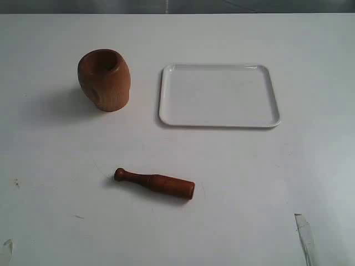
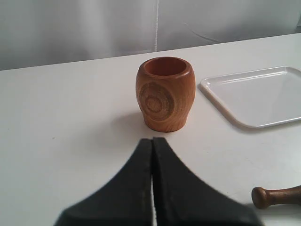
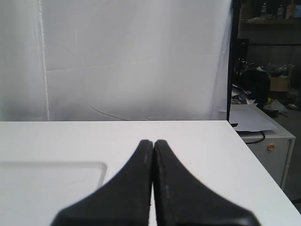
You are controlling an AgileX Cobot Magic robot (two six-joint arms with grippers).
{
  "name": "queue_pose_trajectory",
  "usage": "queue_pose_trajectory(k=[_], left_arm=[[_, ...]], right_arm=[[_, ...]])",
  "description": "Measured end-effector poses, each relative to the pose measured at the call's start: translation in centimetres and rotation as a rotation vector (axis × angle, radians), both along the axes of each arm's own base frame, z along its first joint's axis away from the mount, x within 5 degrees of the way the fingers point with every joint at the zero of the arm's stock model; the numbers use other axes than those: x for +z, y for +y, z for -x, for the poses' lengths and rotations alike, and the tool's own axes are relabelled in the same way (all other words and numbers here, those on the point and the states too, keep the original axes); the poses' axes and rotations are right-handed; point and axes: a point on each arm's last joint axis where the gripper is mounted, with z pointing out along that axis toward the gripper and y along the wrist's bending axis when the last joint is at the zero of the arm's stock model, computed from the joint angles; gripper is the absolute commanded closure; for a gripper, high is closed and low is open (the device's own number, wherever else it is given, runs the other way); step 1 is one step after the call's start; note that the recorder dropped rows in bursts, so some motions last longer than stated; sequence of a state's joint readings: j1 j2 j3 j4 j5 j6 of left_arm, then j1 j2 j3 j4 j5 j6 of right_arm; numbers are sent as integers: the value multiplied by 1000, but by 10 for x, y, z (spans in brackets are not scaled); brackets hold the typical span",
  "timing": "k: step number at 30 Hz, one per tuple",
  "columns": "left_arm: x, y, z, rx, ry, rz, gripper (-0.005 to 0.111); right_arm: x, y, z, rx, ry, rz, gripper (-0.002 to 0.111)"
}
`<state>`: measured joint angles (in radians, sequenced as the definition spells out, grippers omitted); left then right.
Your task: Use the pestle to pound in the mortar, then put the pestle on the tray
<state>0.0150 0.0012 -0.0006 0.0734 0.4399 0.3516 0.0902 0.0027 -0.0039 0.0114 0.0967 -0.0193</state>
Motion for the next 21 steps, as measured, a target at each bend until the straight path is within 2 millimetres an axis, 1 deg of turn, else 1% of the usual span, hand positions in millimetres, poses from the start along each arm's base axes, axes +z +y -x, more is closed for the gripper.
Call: queue_pose_trajectory(k=[21], left_arm=[[0,0,0,0,0,0,107]], right_arm=[[0,0,0,0,0,0,108]])
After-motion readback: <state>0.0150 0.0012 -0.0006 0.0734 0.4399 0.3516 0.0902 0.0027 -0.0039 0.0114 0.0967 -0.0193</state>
